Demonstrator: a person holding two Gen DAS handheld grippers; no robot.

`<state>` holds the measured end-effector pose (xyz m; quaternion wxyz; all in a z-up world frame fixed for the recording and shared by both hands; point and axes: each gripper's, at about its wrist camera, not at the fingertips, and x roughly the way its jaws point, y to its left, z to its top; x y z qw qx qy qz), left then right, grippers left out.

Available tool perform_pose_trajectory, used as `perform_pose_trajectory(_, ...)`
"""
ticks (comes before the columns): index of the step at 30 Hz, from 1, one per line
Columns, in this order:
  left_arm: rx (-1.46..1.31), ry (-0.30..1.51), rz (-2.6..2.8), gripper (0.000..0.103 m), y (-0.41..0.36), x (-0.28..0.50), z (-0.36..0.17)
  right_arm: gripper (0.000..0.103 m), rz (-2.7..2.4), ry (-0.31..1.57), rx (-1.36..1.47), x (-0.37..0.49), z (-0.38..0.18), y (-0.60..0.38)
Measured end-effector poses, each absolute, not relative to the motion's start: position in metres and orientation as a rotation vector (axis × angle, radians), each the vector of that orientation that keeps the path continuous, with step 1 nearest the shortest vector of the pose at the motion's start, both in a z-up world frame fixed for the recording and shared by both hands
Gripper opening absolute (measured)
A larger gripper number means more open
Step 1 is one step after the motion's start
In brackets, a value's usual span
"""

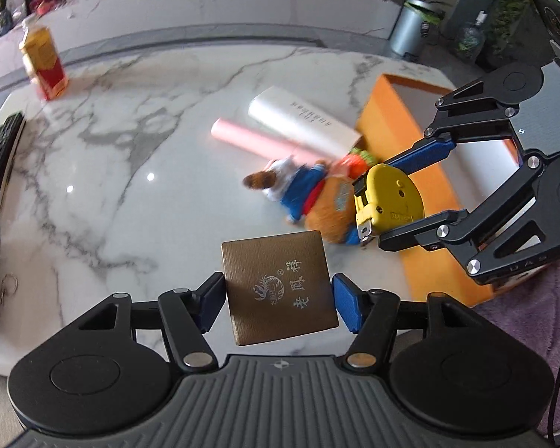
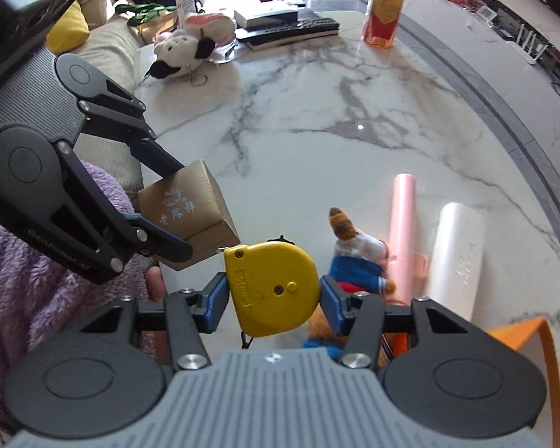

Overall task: Organize objects
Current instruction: 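Carry the gift box and tape measure with both tools over the shoebox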

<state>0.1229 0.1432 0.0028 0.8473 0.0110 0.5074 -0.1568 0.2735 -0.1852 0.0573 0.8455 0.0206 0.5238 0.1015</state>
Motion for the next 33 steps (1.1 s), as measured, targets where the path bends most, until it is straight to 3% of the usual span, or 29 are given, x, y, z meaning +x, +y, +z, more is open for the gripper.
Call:
perform_pose_trajectory(8, 0.210, 0.944, -0.603, 0.072, 0.039, 0.108, 0.037, 0.054, -0.075, 1.135, 0.097, 0.151, 0.089, -0.251)
perform_pose_trajectory(16, 0.362, 0.927, -0.812, 0.072, -0.076, 0.112, 0.030, 0.055, -0.325, 1.105, 0.240, 0.047, 0.090, -0.295)
perform_pose_trajectory(24, 0.471, 1.020, -0.913, 0.072, -0.149, 0.128, -0.004, 0.054, -0.400, 1.031, 0.370, 0.000, 0.080, -0.316)
perform_pose_trajectory(33, 0.834, 1.084, -1.099, 0.072, -0.190, 0.138, -0.043, 0.055, -0.361, 1.010, 0.405, -0.010, 0.067, -0.332)
